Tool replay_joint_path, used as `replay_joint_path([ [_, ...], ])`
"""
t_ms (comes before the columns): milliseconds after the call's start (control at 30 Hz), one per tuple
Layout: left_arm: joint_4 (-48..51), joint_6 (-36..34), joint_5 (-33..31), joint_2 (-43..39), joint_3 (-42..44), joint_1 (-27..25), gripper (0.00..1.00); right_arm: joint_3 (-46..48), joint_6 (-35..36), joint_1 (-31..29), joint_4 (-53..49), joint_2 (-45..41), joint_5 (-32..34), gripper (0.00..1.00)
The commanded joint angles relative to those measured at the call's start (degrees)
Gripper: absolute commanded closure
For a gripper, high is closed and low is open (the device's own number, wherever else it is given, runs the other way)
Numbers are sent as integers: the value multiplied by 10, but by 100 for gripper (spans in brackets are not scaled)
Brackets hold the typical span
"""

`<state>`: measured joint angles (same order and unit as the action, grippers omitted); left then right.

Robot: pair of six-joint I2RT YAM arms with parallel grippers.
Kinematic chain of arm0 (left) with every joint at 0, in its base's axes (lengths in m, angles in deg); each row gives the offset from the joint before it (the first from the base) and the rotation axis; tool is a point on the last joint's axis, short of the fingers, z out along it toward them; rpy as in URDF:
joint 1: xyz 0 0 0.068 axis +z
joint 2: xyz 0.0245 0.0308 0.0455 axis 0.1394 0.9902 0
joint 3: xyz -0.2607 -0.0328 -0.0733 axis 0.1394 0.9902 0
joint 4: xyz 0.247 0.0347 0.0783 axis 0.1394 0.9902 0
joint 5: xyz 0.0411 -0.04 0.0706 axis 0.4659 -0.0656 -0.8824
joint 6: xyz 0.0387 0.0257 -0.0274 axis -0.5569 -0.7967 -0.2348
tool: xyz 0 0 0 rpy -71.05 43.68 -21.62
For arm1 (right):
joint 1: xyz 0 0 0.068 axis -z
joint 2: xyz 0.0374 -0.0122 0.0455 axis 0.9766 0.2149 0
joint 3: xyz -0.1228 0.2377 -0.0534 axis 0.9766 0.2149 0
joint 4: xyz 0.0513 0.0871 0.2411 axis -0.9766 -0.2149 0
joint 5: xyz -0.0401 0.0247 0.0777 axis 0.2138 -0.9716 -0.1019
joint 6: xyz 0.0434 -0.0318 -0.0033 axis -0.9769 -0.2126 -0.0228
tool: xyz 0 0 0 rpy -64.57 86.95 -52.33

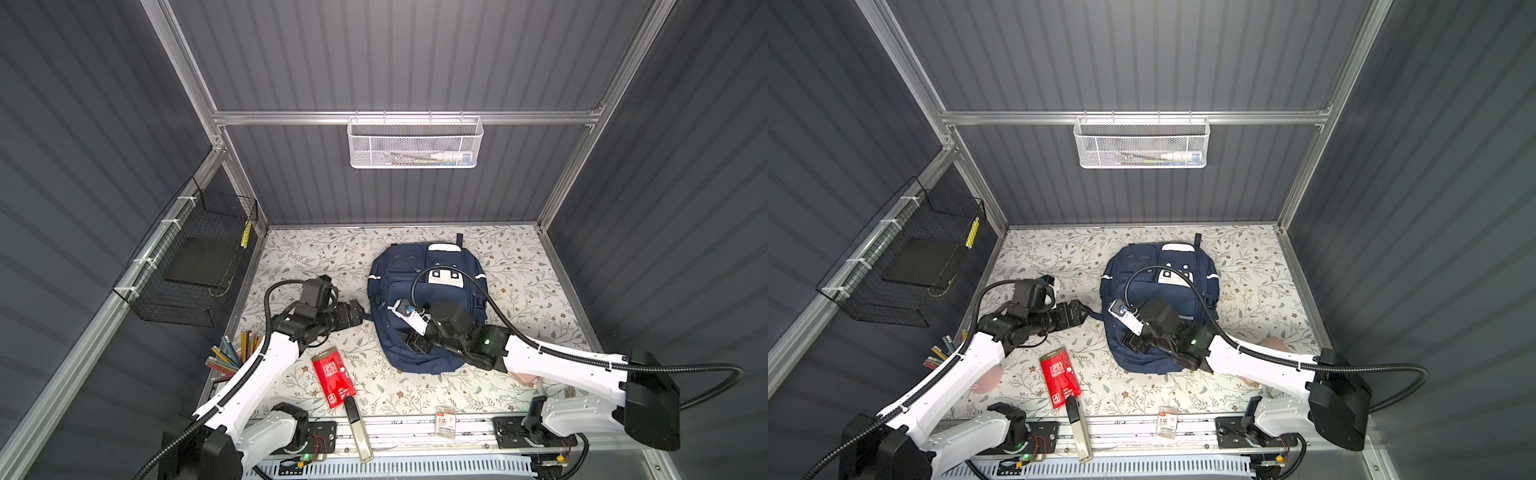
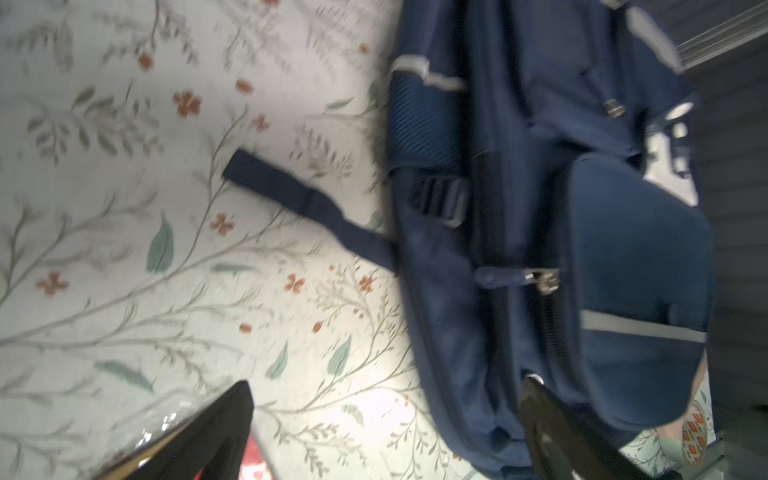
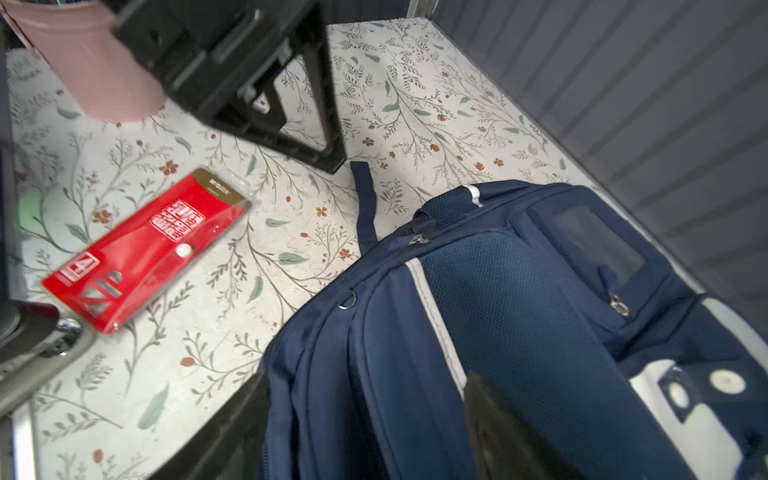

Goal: Pack the student bag
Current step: 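Release the backpack and move both grippers toward the red pencil package, then grasp the red M&G pencil package with the right gripper while left steadies it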

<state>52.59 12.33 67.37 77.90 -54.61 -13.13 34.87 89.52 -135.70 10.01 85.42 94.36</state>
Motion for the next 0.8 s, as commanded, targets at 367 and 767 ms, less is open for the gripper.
replay_joint_path([
  [367,94,232,-112,-75,135,1,0,-86,-399,-104,79,207,-63,26],
  [767,-39,301,-64,-34,237,1,2,-185,-513,-71,75,383,-213,32],
])
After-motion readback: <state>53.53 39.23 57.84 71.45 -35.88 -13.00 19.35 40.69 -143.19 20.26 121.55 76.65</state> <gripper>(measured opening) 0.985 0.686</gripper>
